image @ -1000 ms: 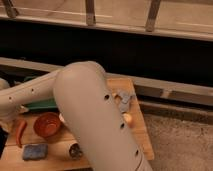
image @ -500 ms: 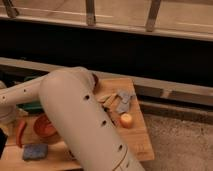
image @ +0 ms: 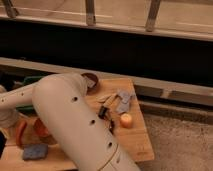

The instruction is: Place pepper in red bowl

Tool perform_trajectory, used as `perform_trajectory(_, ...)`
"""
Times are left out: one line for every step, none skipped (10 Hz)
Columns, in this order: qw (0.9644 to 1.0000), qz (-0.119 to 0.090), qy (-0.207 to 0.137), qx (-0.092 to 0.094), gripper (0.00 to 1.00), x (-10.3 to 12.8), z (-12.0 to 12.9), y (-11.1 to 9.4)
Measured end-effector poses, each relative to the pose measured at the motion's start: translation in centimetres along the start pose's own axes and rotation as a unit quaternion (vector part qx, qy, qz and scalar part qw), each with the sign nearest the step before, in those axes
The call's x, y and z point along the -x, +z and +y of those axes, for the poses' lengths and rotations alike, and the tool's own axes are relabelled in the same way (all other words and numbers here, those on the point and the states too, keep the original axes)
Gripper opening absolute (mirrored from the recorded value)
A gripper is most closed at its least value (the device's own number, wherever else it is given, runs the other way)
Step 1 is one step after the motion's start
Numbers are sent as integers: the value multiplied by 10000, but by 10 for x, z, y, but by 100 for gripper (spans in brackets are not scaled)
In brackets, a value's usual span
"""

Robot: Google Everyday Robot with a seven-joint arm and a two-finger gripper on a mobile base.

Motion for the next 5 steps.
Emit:
perform_trajectory(10000, 23, 60, 15, 73, 2, 5, 4)
perform_trajectory(9999, 53, 109, 40, 73, 3, 9, 10)
perform_trajectory(9998, 88, 148, 76, 73, 4, 12, 16)
perform_trajectory(9996, 137, 193, 133, 73, 4, 13, 23)
perform_trajectory(9995, 157, 213, 151, 73, 4, 13, 26)
